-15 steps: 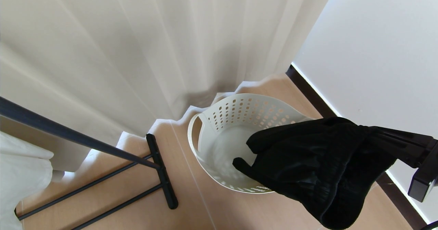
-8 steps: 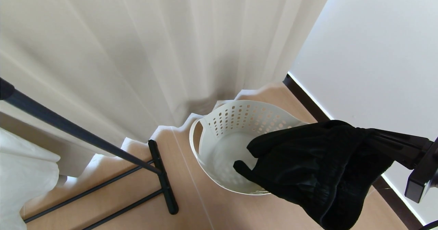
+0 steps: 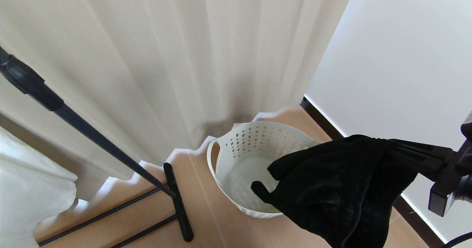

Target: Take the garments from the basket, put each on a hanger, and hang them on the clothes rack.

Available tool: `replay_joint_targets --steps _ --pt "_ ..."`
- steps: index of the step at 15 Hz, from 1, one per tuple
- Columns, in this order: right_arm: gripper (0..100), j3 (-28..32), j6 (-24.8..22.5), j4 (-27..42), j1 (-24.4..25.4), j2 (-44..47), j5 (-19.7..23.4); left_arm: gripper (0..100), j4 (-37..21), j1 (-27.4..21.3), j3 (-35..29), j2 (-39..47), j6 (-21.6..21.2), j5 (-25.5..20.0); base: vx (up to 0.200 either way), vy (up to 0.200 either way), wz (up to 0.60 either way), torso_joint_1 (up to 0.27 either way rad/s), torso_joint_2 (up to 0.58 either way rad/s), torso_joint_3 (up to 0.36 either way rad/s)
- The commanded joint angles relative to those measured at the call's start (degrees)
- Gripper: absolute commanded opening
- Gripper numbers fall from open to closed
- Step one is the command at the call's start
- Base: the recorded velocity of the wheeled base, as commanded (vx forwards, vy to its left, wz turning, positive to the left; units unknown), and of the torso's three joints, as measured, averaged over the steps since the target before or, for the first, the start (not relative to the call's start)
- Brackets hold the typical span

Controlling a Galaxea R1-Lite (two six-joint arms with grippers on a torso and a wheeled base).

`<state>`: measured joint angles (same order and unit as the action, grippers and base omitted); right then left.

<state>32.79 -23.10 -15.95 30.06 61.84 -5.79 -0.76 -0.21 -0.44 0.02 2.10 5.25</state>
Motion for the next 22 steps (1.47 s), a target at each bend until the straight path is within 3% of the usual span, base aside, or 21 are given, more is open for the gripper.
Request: replay_joint_targets --steps 1,10,22 --pt "0 -0.3 0.0 -0.1 0.0 0.6 0.0 100 0.1 0.0 0.0 0.0 0.0 0.0 0.0 0.0 0.0 0.022 -0.33 -0.105" --pt "0 -0.6 0.0 0.0 0.0 0.4 0.0 100 0.1 0.0 0.0 0.0 0.0 0.0 0.0 0.0 0.0 0.092 -0.44 -0.153" --pt "0 -1.5 0.0 0.0 0.0 -0.1 -0.1 100 0.1 0.0 0.0 0.0 0.0 0.0 0.0 0.0 0.0 0.18 -0.51 -0.141"
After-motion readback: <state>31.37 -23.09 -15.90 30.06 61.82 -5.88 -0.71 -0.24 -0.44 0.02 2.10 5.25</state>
